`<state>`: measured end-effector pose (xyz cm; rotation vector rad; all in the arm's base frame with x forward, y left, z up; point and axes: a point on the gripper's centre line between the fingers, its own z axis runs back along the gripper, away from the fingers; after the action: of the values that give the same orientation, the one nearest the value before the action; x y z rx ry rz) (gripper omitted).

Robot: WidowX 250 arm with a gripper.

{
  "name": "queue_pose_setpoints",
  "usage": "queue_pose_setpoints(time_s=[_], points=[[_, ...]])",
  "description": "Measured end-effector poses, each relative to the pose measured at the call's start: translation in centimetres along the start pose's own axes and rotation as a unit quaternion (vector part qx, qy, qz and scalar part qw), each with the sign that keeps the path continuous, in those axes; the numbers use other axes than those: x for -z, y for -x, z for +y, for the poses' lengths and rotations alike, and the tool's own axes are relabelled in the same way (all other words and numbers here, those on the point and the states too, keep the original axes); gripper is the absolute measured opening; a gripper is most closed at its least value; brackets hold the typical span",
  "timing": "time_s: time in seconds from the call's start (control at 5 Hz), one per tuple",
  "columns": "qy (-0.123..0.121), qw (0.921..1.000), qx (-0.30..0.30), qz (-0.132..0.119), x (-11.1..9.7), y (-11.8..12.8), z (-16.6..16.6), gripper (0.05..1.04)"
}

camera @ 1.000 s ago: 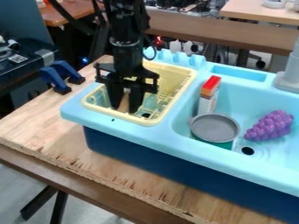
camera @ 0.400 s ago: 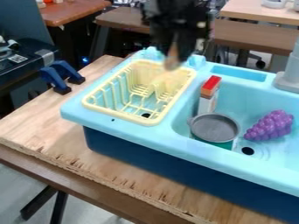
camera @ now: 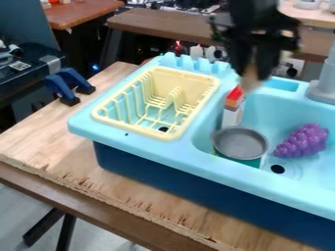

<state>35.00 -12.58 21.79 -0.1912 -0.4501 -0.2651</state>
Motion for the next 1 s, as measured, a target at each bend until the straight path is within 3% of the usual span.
queue_pose_setpoints(time_s=[0.2,0.4,0.6,1.0], points=[[0.037,0.9986,0.037,0.006,1.6,0.2,-3.5,0.458],[0.096,0.9918,0.084,0.012,4.1,0.7,-6.5,0.458],[0.098,0.9894,0.089,0.058,6.2,1.7,-7.5,0.458],[0.056,0.9920,0.056,0.099,7.1,2.0,-6.1,0.458]])
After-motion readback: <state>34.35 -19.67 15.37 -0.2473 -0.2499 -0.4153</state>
